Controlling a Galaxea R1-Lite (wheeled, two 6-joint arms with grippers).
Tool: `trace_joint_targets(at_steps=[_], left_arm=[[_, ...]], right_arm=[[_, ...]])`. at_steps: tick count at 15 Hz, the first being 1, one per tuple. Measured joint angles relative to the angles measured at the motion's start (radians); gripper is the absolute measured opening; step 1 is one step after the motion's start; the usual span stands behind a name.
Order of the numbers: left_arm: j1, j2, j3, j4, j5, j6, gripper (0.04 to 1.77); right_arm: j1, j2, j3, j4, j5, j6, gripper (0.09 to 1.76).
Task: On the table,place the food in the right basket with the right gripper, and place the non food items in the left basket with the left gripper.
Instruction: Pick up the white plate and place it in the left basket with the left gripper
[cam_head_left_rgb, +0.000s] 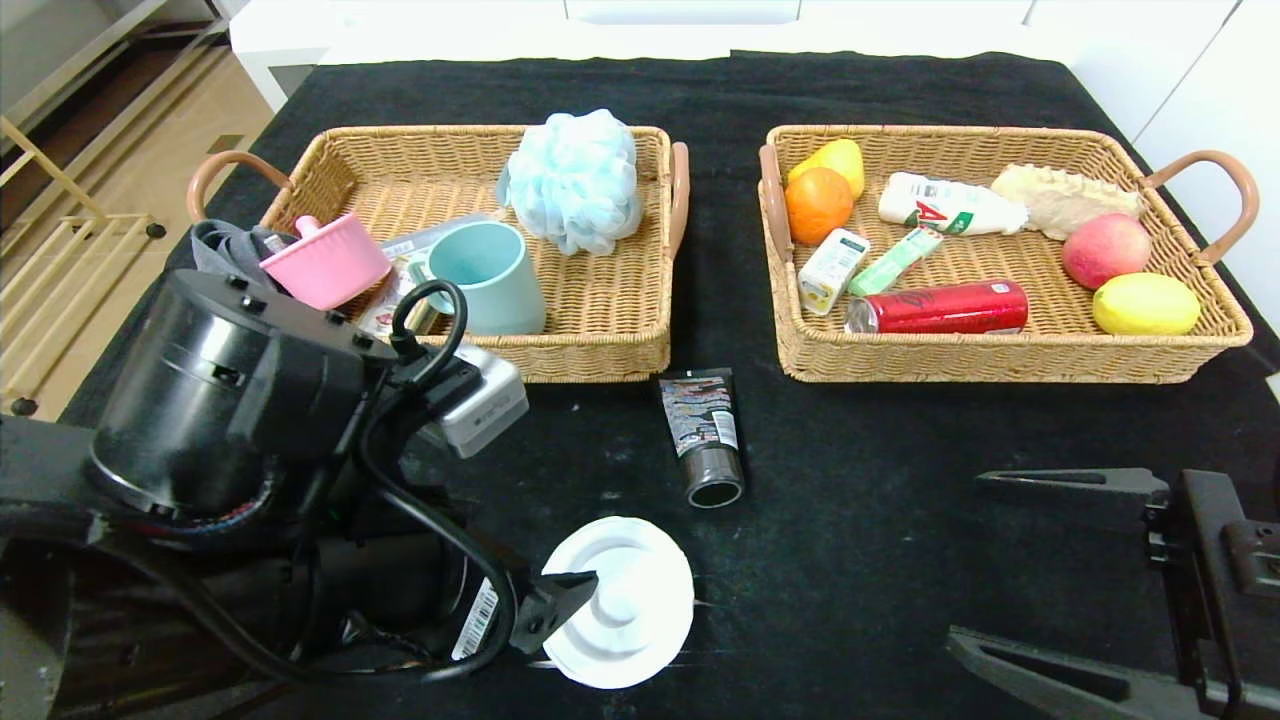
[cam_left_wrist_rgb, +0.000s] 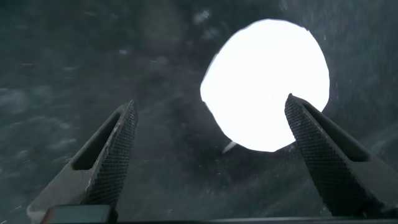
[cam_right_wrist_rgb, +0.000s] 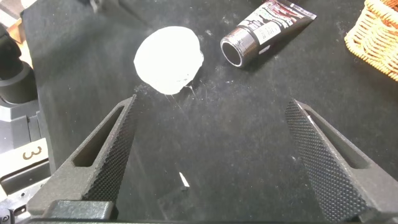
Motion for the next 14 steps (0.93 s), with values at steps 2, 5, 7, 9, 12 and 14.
trace_joint_targets(at_steps=[2,5,7,9,12,14], left_arm=[[-0.005,0.031,0.000,-0.004,0.002,-0.001,1.71],[-0.007,0.063,0.001,-0.007,0.003,-0.003,1.71],[-0.007,0.080,0.004,-0.008,0.002,-0.005,1.71],[-0.007,0.096,0.003,-0.012,0.002,-0.007,1.71],[-0.007,0.111,0.004,-0.012,0.005,-0.009,1.72],[-0.007,0.116,0.008,-0.012,0.006,-0.009,1.72]], right_arm=[[0.000,0.000,0.000,0.000,0.000,-0.001,1.71],[0.000,0.000,0.000,0.000,0.000,-0.001,1.71],[0.001,-0.001,0.001,0.001,0.001,0.000,1.71],[0.001,-0.001,0.001,0.001,0.001,0.000,1.71],[0.001,-0.003,0.001,0.001,0.001,0.000,1.71],[0.001,-0.005,0.001,0.001,0.001,0.000,1.71]])
